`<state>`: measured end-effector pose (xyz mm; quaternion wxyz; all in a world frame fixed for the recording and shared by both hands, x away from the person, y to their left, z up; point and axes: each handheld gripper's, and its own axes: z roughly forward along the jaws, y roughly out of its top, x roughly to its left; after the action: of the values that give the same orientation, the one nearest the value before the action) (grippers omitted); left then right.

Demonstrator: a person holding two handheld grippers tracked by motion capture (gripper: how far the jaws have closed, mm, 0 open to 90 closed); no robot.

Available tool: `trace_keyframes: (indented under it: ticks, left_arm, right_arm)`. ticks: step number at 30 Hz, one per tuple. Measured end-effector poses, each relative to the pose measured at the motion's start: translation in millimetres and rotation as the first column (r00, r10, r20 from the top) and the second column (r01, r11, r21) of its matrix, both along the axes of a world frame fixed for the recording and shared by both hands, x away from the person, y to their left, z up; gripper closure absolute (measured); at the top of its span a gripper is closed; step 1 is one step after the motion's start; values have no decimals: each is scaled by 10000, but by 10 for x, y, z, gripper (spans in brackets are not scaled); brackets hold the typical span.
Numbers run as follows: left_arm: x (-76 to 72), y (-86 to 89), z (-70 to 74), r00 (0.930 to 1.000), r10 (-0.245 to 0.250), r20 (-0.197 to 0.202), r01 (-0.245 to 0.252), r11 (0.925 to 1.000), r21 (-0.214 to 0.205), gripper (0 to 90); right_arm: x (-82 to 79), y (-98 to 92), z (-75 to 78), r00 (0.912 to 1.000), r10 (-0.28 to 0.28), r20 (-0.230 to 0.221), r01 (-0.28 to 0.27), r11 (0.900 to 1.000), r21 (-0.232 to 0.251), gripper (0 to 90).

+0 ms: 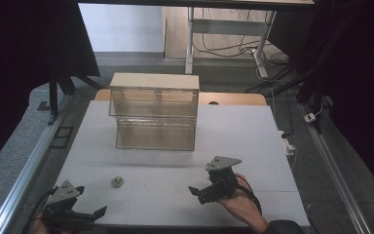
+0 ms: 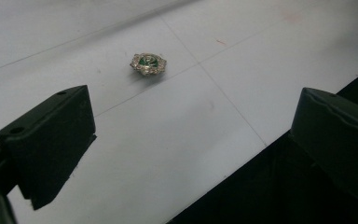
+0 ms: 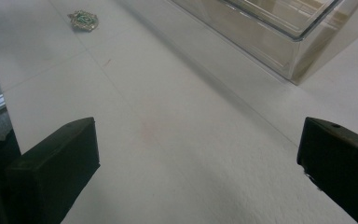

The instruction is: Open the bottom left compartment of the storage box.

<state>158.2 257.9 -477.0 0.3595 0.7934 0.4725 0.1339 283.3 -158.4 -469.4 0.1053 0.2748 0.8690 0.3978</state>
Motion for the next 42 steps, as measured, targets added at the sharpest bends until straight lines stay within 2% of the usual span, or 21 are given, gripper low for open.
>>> trace_keyframes:
  ticks: [6,12,16,20,24,26,27,29,30,31,32,33,34,35,36,37,38,42]
  left_arm:
    - [3,37,-3,9999,-103,-40,102,9992,-398,4]
    - [5,73,-7,10000,-71,-58,66,9972,-743,0]
    - [6,83,-6,9999,-52,-87,44,9967,-812,0]
    - [8,76,-7,9999,-94,-111,86,9971,-751,1]
    - [10,75,-8,9998,-125,-131,114,9970,-760,5]
    - [11,76,-9,9998,-130,-139,119,9970,-769,7]
    - [11,77,-9,9998,-132,-141,120,9969,-774,8]
    - [12,77,-9,9998,-138,-145,126,9969,-778,9]
    - [12,77,-9,9998,-147,-148,135,9969,-778,10]
    - [13,77,-9,9998,-154,-153,142,9969,-779,10]
    - [13,76,-9,9998,-156,-157,144,9969,-773,11]
    - [13,75,-9,9997,-159,-157,147,9969,-770,11]
    - [13,75,-9,9997,-169,-158,156,9969,-768,12]
    - [12,75,-10,9998,-166,-149,155,9970,-761,12]
    - [12,75,-9,9997,-181,-159,168,9970,-755,12]
    - [13,74,-9,9997,-187,-159,174,9970,-757,12]
    - [13,72,-11,9997,-184,-151,172,9969,-771,13]
    - [12,72,-10,9997,-205,-166,192,9970,-752,14]
  right_arm:
    - [132,69,-36,9997,-56,-235,56,10000,2,0]
    - [247,121,-64,9996,-62,-260,59,9999,-125,0]
    - [386,174,-118,9992,-287,-285,276,9989,-384,0]
    - [453,199,-155,9992,-364,-191,352,9976,-598,18]
    - [528,217,-174,9994,-323,-111,317,9979,-569,135]
    - [559,223,-171,9998,-192,-62,188,9984,-536,233]
    - [588,234,-174,9999,-30,-104,23,9979,-649,346]
    - [612,245,-181,10000,25,-24,-27,9964,-843,446]
    - [629,247,-182,9999,72,-75,-78,9970,-774,502]
    - [629,247,-182,9999,72,-75,-78,9970,-774,502]
    - [669,249,-176,9996,226,-174,-238,9972,-702,603]
    - [669,249,-176,9996,226,-174,-238,9972,-702,603]
    - [702,258,-173,9996,279,-77,-285,9964,-794,702]
    - [702,258,-173,9996,279,-77,-285,9964,-794,702]
    - [713,264,-177,9996,281,-53,-284,9967,-764,747]
    - [736,269,-179,9995,319,-21,-319,9963,-799,804]
    - [770,277,-193,9994,354,-13,-354,9965,-756,897]
    - [821,284,-214,9995,236,-185,-249,9970,-734,898]
